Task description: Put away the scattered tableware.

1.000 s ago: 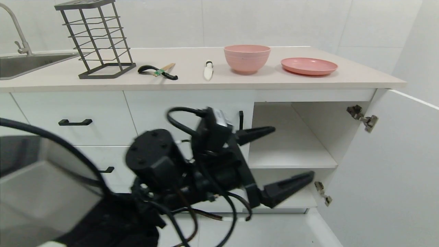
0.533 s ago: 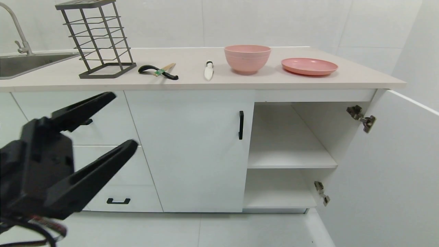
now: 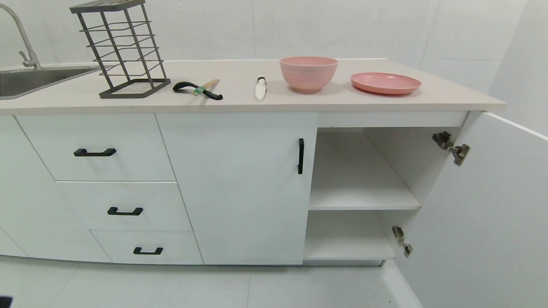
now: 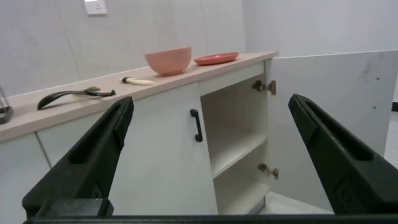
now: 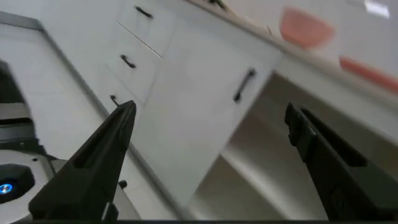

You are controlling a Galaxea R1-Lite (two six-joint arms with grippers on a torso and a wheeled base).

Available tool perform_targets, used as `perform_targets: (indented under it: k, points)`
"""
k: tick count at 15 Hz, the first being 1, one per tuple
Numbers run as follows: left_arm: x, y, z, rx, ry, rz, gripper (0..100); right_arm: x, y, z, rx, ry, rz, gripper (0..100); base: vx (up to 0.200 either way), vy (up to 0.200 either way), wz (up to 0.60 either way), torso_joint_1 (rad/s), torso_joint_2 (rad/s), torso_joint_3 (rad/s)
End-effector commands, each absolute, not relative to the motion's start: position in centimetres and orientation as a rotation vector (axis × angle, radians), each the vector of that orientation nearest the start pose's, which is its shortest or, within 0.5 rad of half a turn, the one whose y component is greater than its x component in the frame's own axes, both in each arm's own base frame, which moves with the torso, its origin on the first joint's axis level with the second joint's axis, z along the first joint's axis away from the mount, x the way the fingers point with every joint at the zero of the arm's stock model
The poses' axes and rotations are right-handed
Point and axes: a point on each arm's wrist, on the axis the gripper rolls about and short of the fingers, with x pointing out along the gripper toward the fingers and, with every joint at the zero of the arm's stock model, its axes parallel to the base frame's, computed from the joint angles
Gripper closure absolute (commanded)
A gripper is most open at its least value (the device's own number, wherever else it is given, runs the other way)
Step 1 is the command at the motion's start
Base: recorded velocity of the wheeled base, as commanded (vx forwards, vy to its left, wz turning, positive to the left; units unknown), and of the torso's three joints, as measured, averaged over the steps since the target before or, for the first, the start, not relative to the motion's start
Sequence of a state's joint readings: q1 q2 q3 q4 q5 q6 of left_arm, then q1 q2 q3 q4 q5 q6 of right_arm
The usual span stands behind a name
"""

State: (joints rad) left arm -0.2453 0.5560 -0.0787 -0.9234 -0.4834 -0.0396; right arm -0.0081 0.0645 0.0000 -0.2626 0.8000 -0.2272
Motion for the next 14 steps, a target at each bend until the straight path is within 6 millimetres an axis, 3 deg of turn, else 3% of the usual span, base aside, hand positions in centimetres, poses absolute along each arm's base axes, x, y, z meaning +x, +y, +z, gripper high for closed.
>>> perform_targets:
  k: [1,3,5,7,9,14]
  points:
    - [-1.8,-0.8,16.0,0.038,-0.499,-0.64,0,-2.7,1.4,8.9,-0.218,-0.18,0.629,0,0.0,0.0,0.0,0.0,0.0,0.0]
    - [-3.0,-0.7,13.5,0.026,-0.443,-0.585,0,-2.5,1.0,8.0,-0.14,-0.055,0.432,0,0.0,0.0,0.0,0.0,0.0,0.0]
    - [-3.0,-0.7,13.1,0.028,-0.426,-0.572,0,-2.5,0.9,8.1,-0.135,-0.055,0.398,0,0.0,0.0,0.0,0.0,0.0,0.0]
    - [-2.1,-0.5,10.8,-0.054,-0.22,-0.307,0,-2.3,0.5,8.1,-0.124,-0.042,0.213,0,0.0,0.0,0.0,0.0,0.0,0.0]
    - [-2.4,-0.6,8.4,-0.057,-0.071,-0.252,0,-2.3,0.4,8.1,-0.122,-0.038,0.17,0,0.0,0.0,0.0,0.0,0.0,0.0]
    - [-2.4,0.0,8.2,0.017,-0.049,0.014,0,-2.2,0.0,7.6,0.008,0.011,0.003,0,0.0,0.0,0.0,0.0,0.0,0.0]
